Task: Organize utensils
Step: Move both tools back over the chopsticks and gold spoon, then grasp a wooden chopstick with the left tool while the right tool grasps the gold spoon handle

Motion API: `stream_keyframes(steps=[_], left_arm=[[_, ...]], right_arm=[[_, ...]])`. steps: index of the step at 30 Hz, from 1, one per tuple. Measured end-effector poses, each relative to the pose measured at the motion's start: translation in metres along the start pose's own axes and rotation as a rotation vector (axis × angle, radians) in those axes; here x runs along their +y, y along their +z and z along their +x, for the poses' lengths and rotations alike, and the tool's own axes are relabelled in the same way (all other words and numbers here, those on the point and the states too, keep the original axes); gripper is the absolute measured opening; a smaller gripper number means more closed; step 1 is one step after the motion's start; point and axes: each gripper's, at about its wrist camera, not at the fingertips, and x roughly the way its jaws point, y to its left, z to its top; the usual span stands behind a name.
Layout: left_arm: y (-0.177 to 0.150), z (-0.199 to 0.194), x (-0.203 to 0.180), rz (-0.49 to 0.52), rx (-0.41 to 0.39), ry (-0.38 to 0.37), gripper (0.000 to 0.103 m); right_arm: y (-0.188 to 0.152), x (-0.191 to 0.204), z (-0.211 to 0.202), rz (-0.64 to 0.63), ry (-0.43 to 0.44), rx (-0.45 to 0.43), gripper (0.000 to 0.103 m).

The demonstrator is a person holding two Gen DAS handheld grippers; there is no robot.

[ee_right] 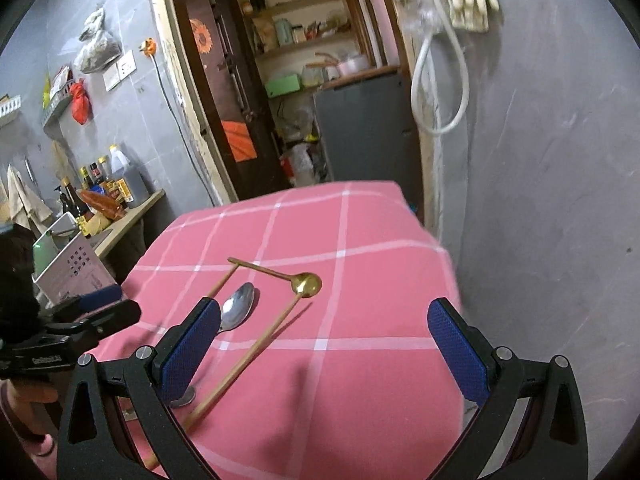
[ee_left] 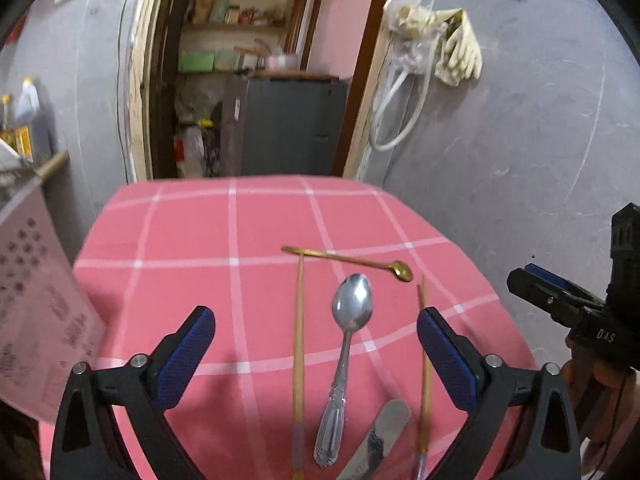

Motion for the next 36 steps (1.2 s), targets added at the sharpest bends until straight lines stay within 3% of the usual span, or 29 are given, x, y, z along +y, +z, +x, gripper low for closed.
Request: stream_keyframes(steps=[3,7,13,20,27,30,36], left_arm=[[0.002,0.019,0.004,-0.015,0.052,-0.009,0.084],[0.004,0.043,0.009,-0.036,0.13,-0.018,0.067],[0.004,0.071,0.013,-0.054,0.223,-0.019,0.044],[0.009,0.082,0.013,-0.051,0.266,-0.009,0.032],[0.019,0.09,0.011,-0.01,0.308,0.007,0.027],[0.019,0.091,0.012,-0.004,0.318,0.025,0.017],[0.021,0.09,0.022,-0.066,0.338,-0.003,0.008]], right_arm=[[-0.001,-0.005,0.02,0.016,0.025,0.043,0.101],[-0.001,-0.009,0.047,0.044,0.054,0.096,0.084],[0.005,0.006,0.081,-0.035,0.075,0.157,0.062],[0.017,0.023,0.118,-0.155,0.138,0.253,0.042],[0.02,0.046,0.144,-0.311,0.143,0.338,0.036],[0.02,0.059,0.15,-0.385,0.147,0.366,0.031],[0.023,0.074,0.148,-0.476,0.148,0.407,0.012]])
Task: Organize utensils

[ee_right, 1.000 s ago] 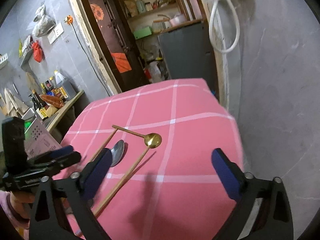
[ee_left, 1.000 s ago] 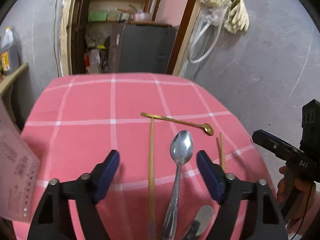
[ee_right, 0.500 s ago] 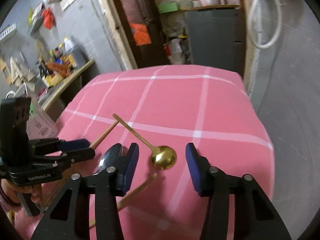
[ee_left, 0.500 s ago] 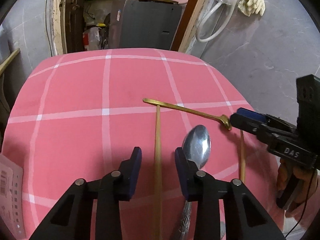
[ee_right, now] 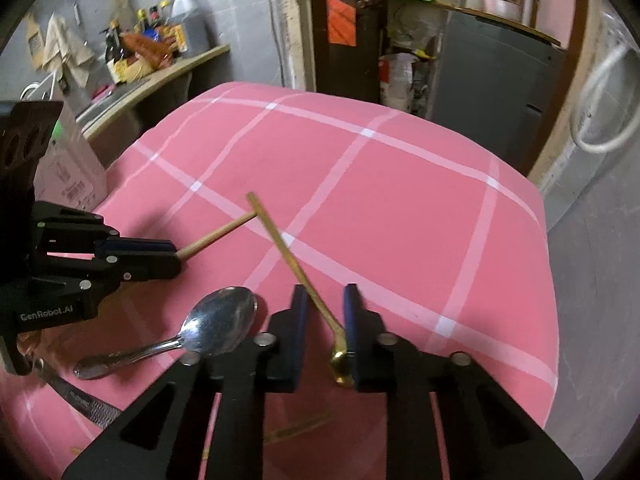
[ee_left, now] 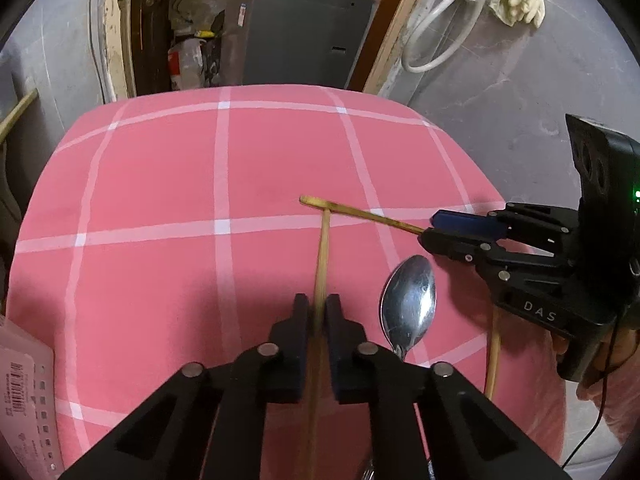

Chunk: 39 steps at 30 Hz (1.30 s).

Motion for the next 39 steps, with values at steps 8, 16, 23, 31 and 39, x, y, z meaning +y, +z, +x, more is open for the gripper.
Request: stream_keyframes(steps=[8,16,23,31,39], left_arm=[[-0.01,-0.008,-0.004,0.003,-0.009,-0.029,0.007],[-0.01,-0.021,-0.013,-0.022,-0.011,-0.128,0.007],[-0.019,-0.017,-0.035,0.017,0.031,-0.205,0.007],[-0.029,-0.017,-0.047,0.062,0.078,-0.268,0.007],[-0.029,-0.009,-0.052,0.04,0.137,-0.351,0.013]], right_arm=[[-0.008,-0.021,-0.019,0.067,-0.033,0.014,0.003],[-0.044,-0.054,-0.052,0.312,0.019,0.016,0.003],[-0.08,-0.041,-0.069,0.415,0.031,0.037,0.003],[-0.117,-0.026,-0.079,0.541,0.054,0.056,0.003],[-0.123,-0.024,-0.078,0.579,0.086,0.041,0.004]])
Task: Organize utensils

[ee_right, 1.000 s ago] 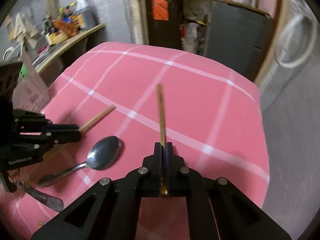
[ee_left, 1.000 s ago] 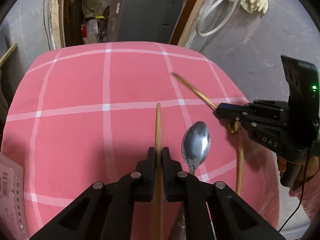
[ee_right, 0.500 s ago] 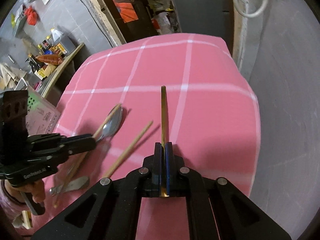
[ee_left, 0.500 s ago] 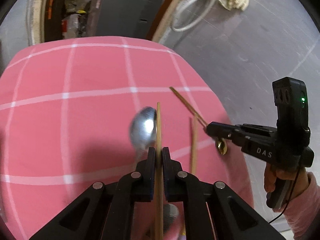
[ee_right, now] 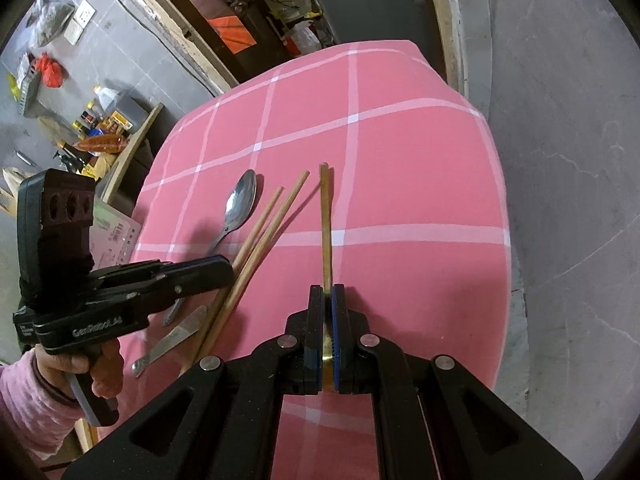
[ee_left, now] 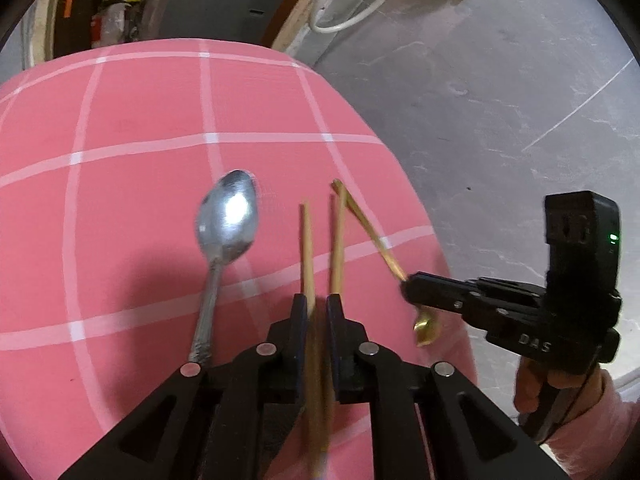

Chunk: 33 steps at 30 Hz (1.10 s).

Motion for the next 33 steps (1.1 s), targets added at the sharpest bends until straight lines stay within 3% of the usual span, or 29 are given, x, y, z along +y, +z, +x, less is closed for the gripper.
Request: stream_keyframes(steps=[6,10,14,18,21,23,33], left_arm=[[0.004,0.004,-0.007,0.006,0.003,-0.019,0.032],[0.006,0.014,-0.012,0.03,0.047,0.022,0.033],[0.006,0.023,-0.015,0.06,0.066,0.079,0.031],[0.007,0.022,-0.011,0.04,0.053,0.109,0.012],[0.006,0.019,-0.001,-0.025,0.044,0.083,0.012],[0.004,0.016,0.003,-0.046,0.039,0.078,0.012],[-0.008,0.005,0.013,-0.12,0.022,0.079,0.011]], right_arm=[[0.018,-0.003,0.005,-0.044,0.003,0.003,0.004],[0.035,-0.002,0.014,-0.098,0.019,0.014,0.004],[0.054,-0.004,0.022,-0.129,0.053,0.028,0.005],[0.062,-0.003,0.027,-0.142,0.062,0.042,0.005],[0.065,0.003,0.033,-0.169,0.061,0.063,0.007],[0.066,0.009,0.037,-0.193,0.052,0.083,0.015],[0.086,0.042,0.066,-0.316,-0.111,0.21,0.016]])
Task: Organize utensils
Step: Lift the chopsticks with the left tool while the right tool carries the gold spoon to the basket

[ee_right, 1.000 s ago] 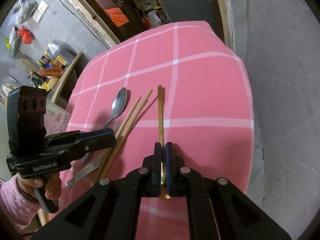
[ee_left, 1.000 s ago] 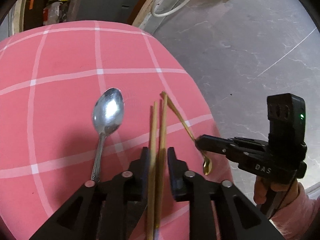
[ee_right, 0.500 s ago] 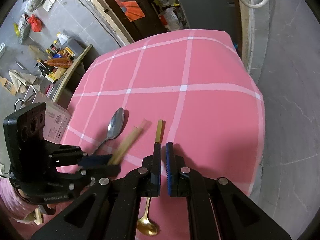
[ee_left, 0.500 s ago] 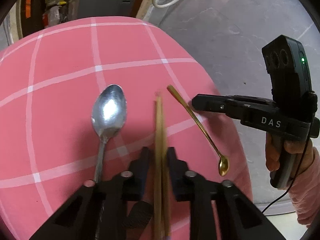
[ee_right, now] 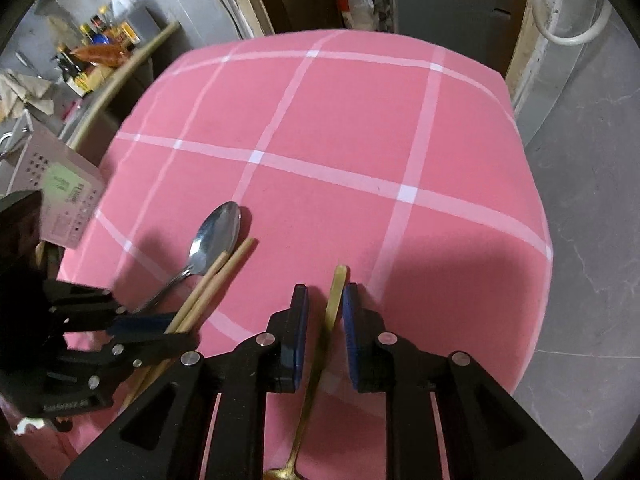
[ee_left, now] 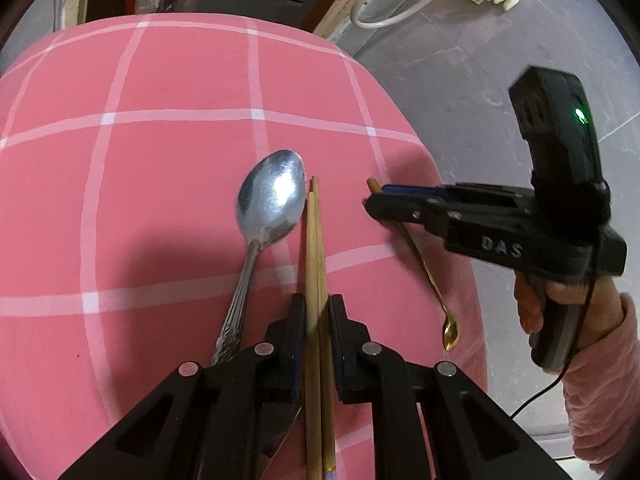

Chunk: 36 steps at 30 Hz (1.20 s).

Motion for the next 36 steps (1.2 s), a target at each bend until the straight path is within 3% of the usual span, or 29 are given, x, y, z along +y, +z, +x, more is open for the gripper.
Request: stream_keyframes(steps=[4,13,21,29,36], left_arm=[[-0.006,-0.01,-0.001,-0.001,-0.028,0.003,0.011],[-0.023,-0.058,0.003,0.046,-0.163,-0.024,0.011],[-0.036,-0.085,-0.004,0.085,-0.252,-0.037,0.007],[-0.048,-0.108,-0.005,0.124,-0.272,-0.059,0.007],[-0.058,-0.152,-0.006,0.151,-0.408,-0.053,0.007]], right_arm=[[0.0,0.002,-0.001,0.011,-0.032,-0.004,0.007],[-0.047,-0.015,-0.049,0.287,0.17,-0.221,0.005],[-0.092,-0.002,-0.094,0.353,0.148,-0.421,0.005],[-0.129,0.035,-0.126,0.336,0.104,-0.556,0.005],[-0.141,0.067,-0.169,0.305,0.089,-0.694,0.002]])
